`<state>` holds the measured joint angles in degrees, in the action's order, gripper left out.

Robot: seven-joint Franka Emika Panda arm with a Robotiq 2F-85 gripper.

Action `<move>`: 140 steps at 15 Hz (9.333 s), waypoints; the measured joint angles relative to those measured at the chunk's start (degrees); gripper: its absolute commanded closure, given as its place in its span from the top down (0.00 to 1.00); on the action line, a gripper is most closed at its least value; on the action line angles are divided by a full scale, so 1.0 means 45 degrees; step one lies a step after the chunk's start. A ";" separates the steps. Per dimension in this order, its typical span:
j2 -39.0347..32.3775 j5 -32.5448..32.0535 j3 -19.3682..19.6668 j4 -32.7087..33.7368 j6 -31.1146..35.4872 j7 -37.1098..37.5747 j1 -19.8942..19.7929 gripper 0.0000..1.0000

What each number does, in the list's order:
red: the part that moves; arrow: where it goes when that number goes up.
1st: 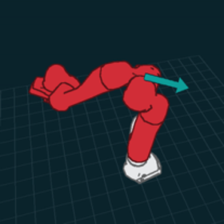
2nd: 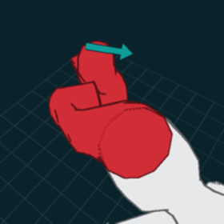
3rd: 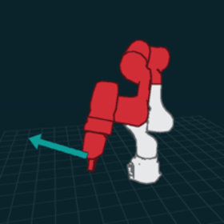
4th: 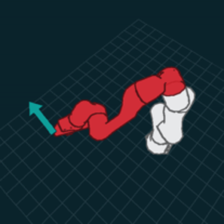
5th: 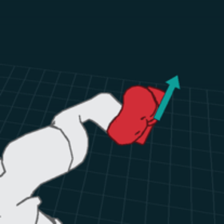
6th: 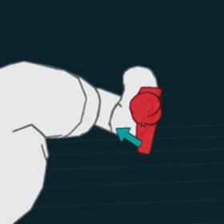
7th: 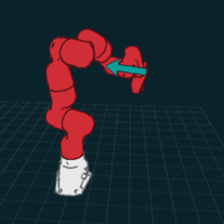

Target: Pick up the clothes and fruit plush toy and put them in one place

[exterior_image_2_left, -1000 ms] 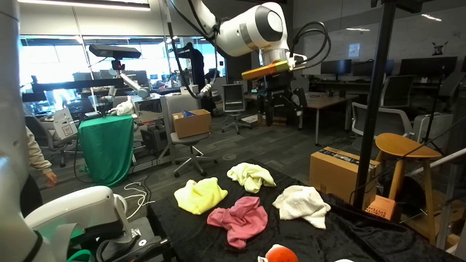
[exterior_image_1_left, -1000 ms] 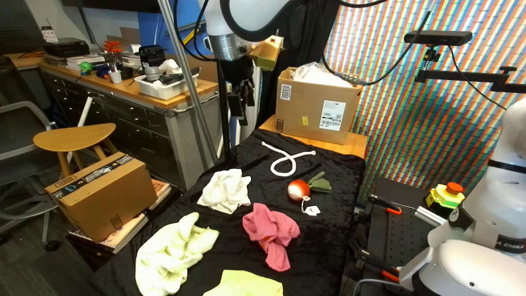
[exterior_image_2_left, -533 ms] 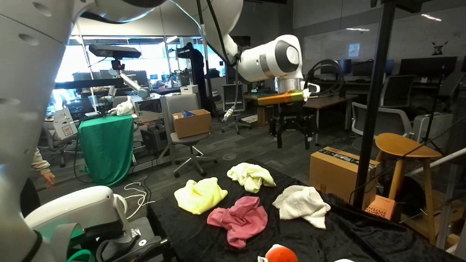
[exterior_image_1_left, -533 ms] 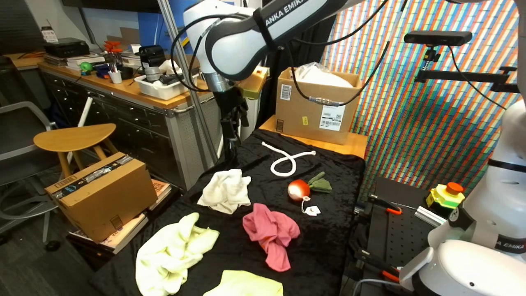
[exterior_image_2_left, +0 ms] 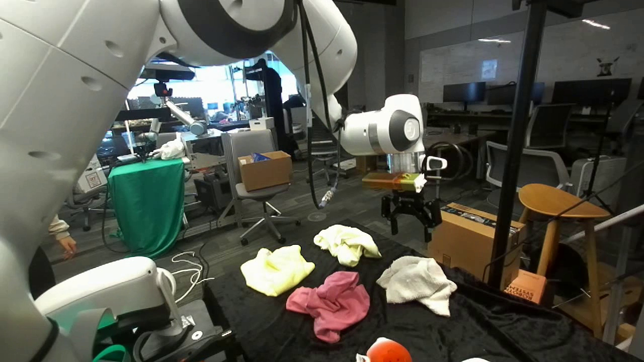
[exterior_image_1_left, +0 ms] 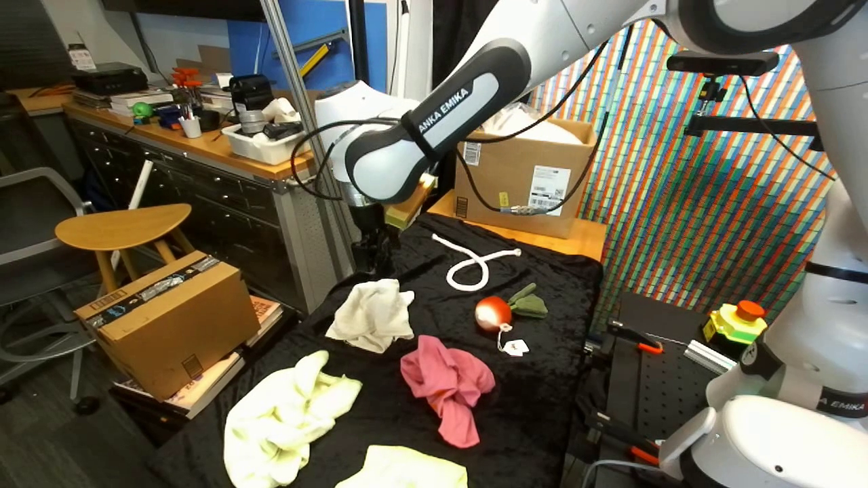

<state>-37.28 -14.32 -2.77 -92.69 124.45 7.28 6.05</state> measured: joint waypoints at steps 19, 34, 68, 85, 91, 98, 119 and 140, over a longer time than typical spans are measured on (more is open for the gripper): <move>-0.4071 0.0384 0.2085 0.2941 0.1495 0.5502 0.1394 1.00; -0.4208 0.0484 0.1751 0.3374 0.0028 0.3582 0.1478 0.04; 0.2040 0.1769 0.3557 -0.3122 -0.0009 0.8084 -0.1723 0.55; 0.1718 -0.0446 0.1924 -0.1274 -0.1586 0.8065 0.0838 1.00; 0.0576 -0.1130 0.0850 0.0166 -0.1328 0.6622 0.2163 1.00; -0.1114 -0.1272 0.0472 0.0438 0.1272 0.3943 0.3110 1.00; -0.3285 0.0947 -0.2176 0.1292 0.4296 -0.3019 0.2978 1.00; -0.5047 -0.0765 0.0727 0.3707 0.3417 -0.0290 0.5525 0.03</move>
<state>-59.99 -17.76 0.50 -76.01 139.83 5.98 30.91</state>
